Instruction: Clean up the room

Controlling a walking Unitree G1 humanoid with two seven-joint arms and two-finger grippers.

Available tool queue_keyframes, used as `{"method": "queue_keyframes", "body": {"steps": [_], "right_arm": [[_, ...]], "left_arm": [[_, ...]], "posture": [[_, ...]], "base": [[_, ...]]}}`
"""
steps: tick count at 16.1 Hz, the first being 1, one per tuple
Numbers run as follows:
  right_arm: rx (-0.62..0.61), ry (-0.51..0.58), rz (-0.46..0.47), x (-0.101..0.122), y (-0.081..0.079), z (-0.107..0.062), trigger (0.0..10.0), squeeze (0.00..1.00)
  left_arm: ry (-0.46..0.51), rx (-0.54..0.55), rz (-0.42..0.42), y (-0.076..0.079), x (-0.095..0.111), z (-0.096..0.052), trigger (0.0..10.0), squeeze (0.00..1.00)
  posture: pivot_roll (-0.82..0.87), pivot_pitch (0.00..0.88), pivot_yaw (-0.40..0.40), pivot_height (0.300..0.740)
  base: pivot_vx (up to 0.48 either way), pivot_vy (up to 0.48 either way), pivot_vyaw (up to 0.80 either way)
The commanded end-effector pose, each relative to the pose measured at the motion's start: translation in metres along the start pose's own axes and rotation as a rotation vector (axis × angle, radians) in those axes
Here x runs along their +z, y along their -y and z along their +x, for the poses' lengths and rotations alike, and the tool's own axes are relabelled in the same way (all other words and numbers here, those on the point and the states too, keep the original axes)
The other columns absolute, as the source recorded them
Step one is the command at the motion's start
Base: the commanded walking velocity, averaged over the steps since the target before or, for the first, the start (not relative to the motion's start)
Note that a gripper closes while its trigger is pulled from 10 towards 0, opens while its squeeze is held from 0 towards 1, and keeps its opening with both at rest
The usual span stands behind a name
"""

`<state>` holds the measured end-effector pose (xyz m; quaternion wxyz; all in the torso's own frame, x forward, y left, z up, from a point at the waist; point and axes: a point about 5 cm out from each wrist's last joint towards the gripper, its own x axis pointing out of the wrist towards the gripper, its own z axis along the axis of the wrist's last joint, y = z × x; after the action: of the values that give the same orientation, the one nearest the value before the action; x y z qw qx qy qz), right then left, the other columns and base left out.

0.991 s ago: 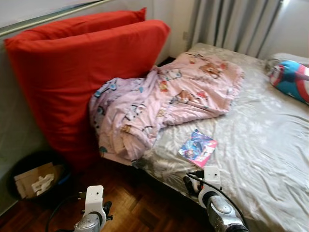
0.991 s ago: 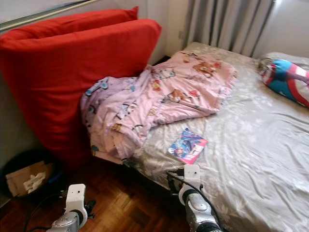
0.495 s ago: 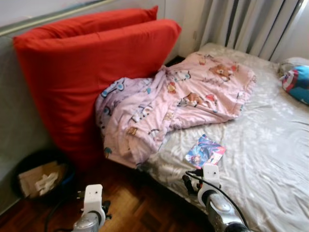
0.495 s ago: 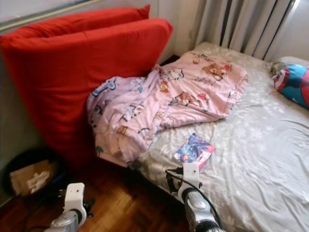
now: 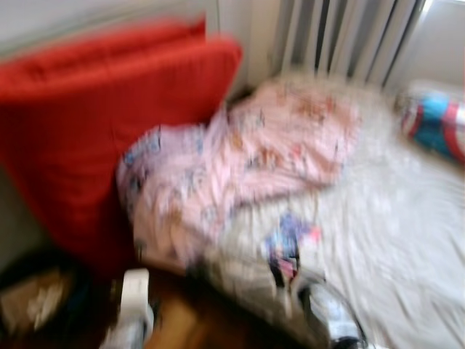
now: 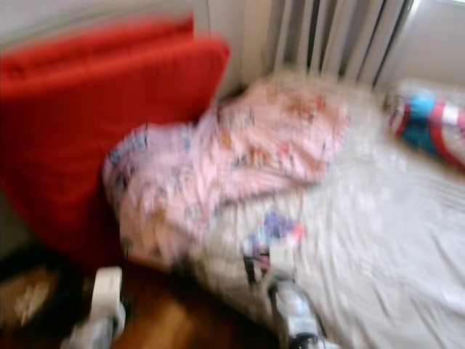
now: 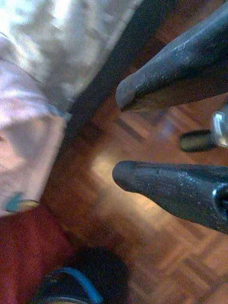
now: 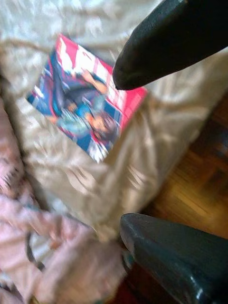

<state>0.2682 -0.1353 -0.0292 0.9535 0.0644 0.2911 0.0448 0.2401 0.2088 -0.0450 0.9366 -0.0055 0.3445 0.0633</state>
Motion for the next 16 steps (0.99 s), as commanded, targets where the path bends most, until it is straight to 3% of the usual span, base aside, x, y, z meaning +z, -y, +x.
{"method": "queue_keyframes", "body": {"steps": [1, 3, 16], "right_arm": [[-0.023, -0.001, 0.003, -0.0004, 0.0079, -0.0013, 10.0, 0.0], [-0.021, 0.0, 0.003, 0.0, 0.0077, -0.0012, 10.0, 0.0], [-0.024, 0.011, 0.02, 0.0007, 0.0065, -0.001, 10.0, 0.0]], "left_arm": [[-0.025, -0.013, -0.016, 0.0064, -0.007, -0.0011, 10.0, 0.0], [-0.022, -0.011, -0.017, 0.0065, -0.0063, -0.001, 10.0, 0.0], [-0.004, -0.016, 0.011, 0.0052, -0.0043, -0.0009, 10.0, 0.0]], "posture": [[-0.12, 0.063, -0.036, 0.74], [-0.12, 0.069, -0.037, 0.74], [-0.12, 0.074, -0.035, 0.74]], "base": [[0.3, 0.0, 0.0], [0.3, 0.0, 0.0], [0.0, 0.0, 0.0]]}}
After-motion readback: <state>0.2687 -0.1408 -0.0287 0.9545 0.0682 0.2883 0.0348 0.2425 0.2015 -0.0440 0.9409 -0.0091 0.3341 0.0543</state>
